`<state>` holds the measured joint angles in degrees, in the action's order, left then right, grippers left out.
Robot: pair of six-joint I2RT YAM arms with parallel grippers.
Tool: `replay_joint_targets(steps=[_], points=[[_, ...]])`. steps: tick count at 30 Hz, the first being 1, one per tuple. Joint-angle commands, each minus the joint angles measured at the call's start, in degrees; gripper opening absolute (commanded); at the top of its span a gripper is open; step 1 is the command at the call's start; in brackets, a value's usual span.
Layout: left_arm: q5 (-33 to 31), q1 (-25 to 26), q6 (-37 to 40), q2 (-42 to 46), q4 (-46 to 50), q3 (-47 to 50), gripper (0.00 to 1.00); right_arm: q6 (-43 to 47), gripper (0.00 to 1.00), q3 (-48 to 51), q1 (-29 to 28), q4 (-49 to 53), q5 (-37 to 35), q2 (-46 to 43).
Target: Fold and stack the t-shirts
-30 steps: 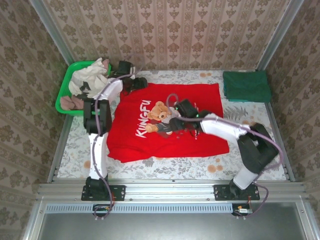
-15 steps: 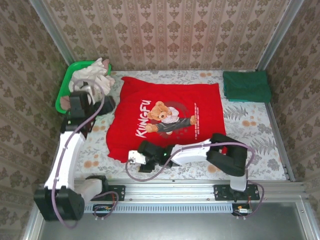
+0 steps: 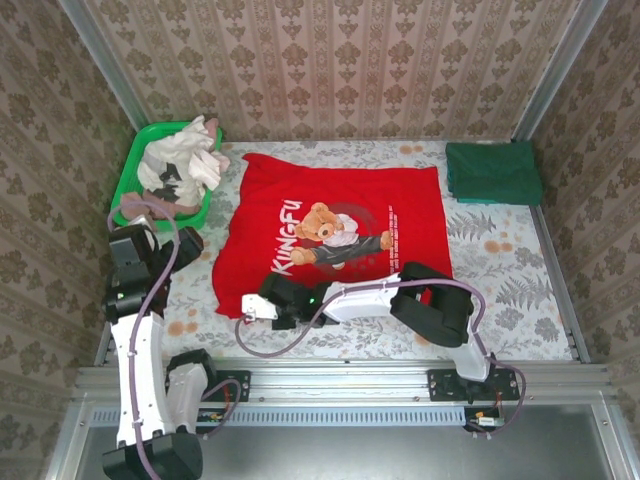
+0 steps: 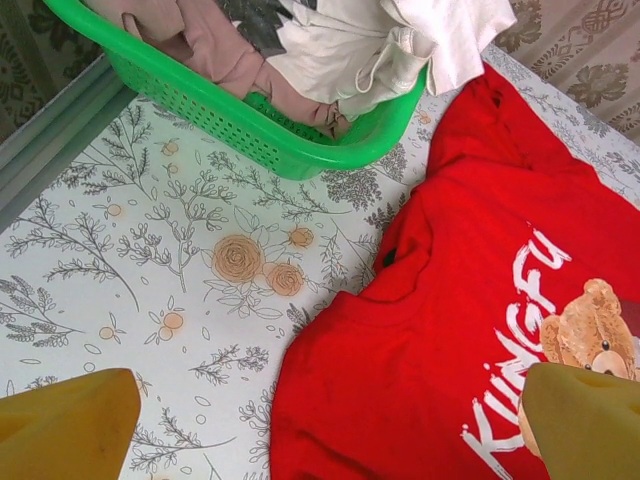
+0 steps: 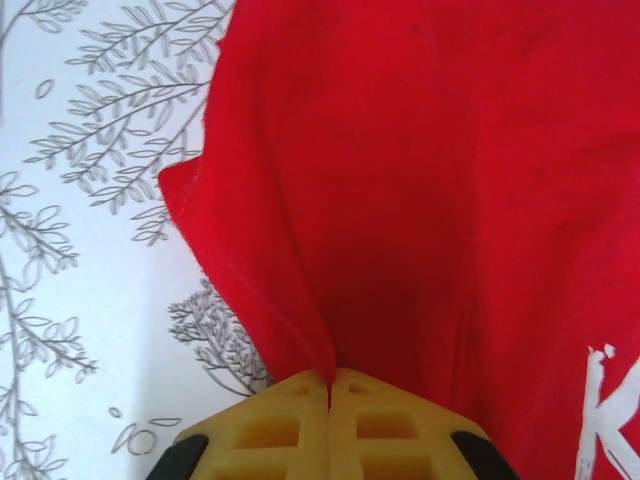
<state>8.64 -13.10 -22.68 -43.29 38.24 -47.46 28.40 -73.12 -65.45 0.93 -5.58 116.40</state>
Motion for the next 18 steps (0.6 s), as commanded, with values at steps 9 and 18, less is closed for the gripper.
replay_joint_targets(steps=[9,18], points=[[9.8,-0.84,0.99,-3.0,-2.15,-0.22,1.0,-24.69,0.2,-28.7,19.24,25.41,10.82,13.21],[8.84,8.48,-1.14,-0.23,1.6,5.44,0.99,-27.84,0.5,-19.97,22.33,18.47,4.42,3.19]])
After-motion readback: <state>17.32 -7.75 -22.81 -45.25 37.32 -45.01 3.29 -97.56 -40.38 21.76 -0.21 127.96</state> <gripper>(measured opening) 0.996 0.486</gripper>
